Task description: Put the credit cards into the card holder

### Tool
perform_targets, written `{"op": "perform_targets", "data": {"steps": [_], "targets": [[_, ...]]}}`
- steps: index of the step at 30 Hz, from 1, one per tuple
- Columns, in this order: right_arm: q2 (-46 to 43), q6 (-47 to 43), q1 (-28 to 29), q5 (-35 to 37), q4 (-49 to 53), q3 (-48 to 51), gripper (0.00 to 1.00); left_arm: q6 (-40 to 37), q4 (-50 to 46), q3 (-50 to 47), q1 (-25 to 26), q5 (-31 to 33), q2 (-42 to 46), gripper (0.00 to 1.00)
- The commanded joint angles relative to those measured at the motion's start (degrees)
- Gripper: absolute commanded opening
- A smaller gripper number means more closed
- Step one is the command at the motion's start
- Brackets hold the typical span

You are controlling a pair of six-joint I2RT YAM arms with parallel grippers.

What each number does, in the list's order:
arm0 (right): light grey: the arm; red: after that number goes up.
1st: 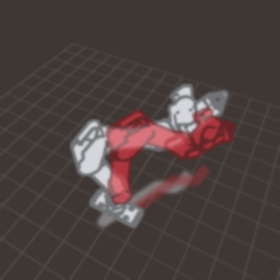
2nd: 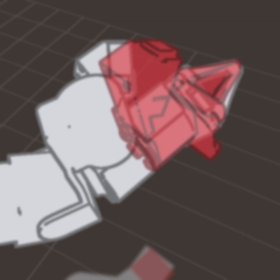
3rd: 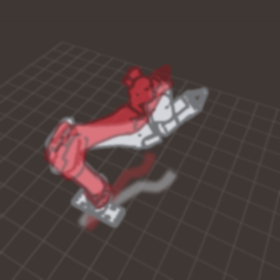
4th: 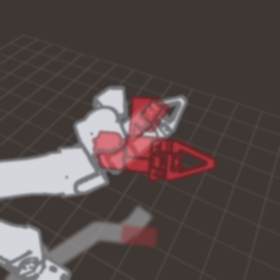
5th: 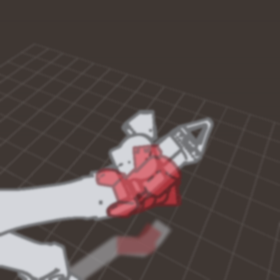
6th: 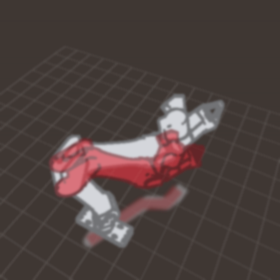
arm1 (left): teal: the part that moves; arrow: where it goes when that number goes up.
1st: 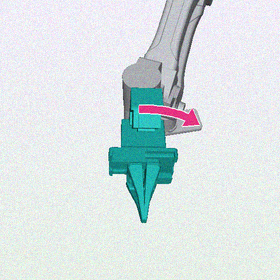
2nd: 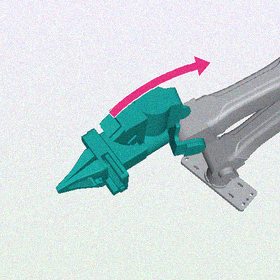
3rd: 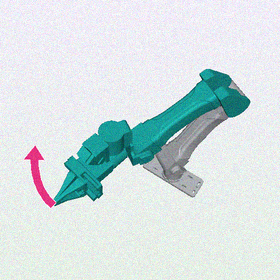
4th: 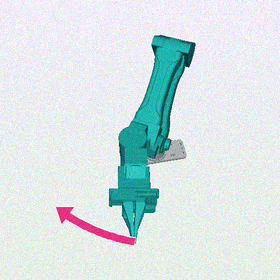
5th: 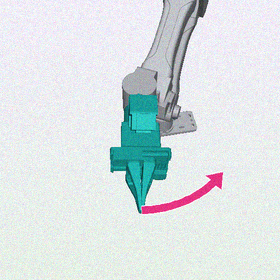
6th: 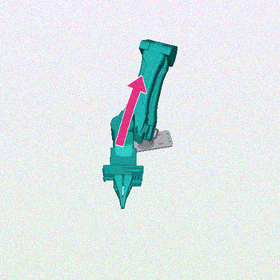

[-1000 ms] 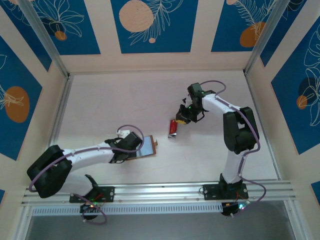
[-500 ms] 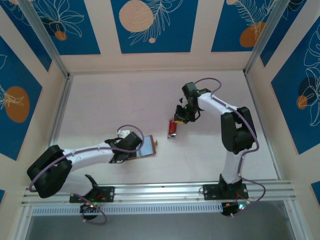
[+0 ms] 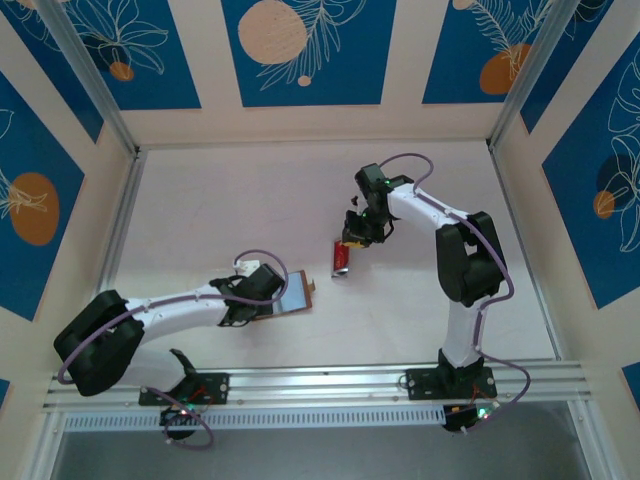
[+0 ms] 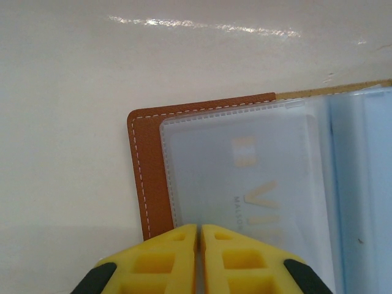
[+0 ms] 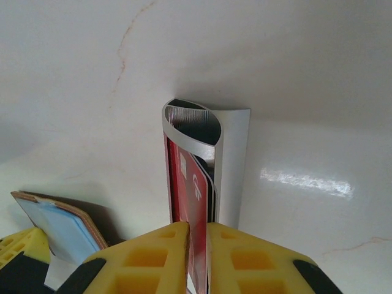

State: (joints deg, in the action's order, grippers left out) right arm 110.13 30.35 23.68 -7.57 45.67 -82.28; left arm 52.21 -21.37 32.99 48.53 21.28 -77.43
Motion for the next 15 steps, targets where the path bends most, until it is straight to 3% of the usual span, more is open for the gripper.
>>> {"op": "perform_targets", "data": {"steps": [1,8,15], "targets": [[0.6,-0.7,0.6,-3.2,1.0,-1.9,0.17,0.0,-3.4,-3.5,0.3,-3.4,-2.8,0.1],[1.5,-1.2,1.8,-3.4,1.6,-3.3,0.17,0.0,-2.8,-3.7,0.2,-3.5,-3.0,0.1],[0.3,-0.7,2.0,3.3,3.4,-3.9,0.17,-0.9,-5.8,-1.8,0.3,-3.3,0.2,0.09]]}}
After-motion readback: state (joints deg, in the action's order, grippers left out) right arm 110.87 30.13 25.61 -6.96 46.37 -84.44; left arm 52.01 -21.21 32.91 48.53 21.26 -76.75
